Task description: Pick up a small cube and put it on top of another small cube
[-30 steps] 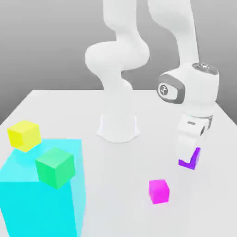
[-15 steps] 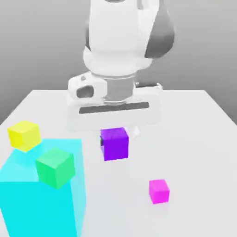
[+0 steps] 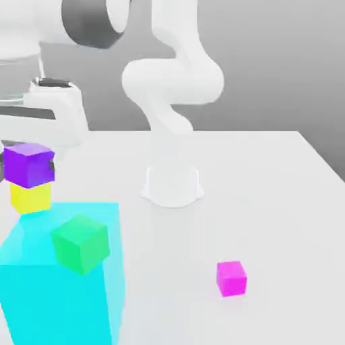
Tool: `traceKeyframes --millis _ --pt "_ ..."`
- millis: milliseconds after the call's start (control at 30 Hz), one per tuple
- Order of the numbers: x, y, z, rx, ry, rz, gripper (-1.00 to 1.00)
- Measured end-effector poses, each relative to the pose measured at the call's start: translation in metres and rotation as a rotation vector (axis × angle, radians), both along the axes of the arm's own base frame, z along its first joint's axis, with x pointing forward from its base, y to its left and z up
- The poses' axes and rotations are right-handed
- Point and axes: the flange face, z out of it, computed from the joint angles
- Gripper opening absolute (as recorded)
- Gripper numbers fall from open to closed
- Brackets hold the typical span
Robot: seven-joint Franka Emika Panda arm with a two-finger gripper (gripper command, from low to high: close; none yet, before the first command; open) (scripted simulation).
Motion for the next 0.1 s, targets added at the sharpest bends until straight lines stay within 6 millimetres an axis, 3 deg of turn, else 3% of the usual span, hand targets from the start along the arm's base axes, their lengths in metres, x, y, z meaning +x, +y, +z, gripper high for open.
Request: traceKeyframes --millis 100 --pt "0.000 -0.001 0.038 -0.001 0.000 -0.001 1.00"
